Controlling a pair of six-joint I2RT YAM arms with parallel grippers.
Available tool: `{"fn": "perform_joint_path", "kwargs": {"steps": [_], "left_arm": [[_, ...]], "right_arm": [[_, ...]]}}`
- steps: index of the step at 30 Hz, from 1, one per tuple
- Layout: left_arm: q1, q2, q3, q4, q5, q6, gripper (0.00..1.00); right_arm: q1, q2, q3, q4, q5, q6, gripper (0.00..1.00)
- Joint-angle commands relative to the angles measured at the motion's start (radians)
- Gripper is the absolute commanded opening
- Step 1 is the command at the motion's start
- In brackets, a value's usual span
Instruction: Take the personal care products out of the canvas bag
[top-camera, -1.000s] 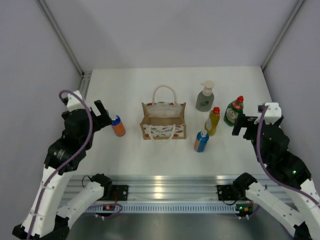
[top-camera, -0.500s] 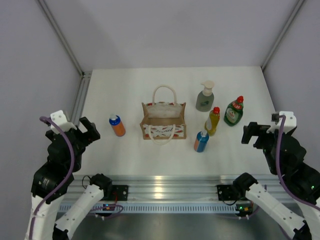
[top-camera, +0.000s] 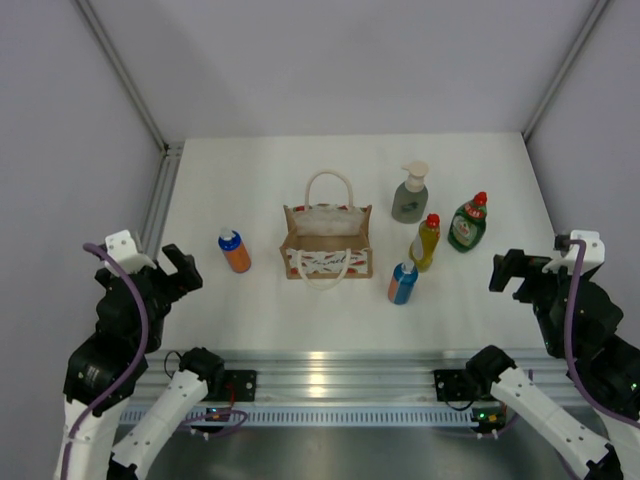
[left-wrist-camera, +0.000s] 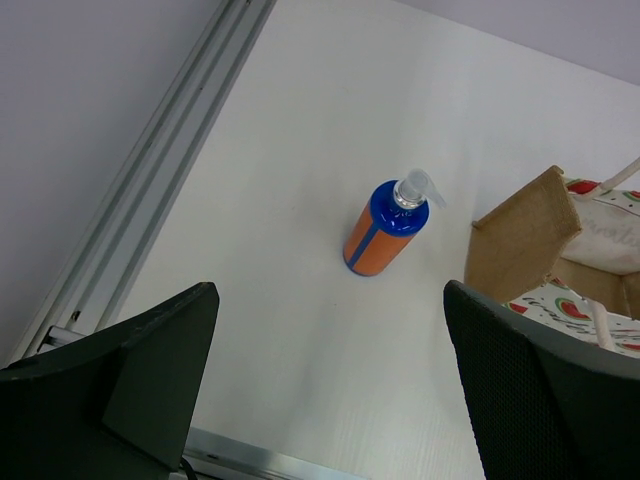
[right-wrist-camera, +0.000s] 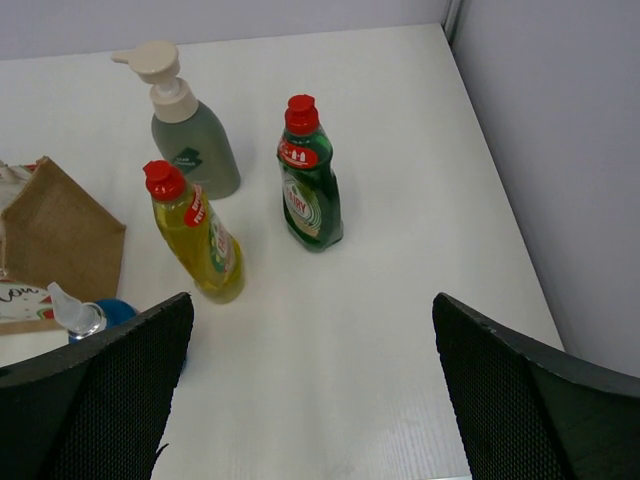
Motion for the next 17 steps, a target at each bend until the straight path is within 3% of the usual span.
{"fn": "perform_joint_path", "kwargs": {"steps": [1, 17], "left_arm": [[-0.003, -0.001, -0.01, 0.003, 0.012, -0.001, 0.98], [-0.003, 0.012, -0.017, 0.01, 0.029, -0.007, 0.98]], "right_arm": [[-0.009, -0.003, 0.025, -0.033, 0.014, 0.007, 1.0], [-0.009, 0.012, 0.002, -0.01, -0.014, 0.018, 0.99]]}}
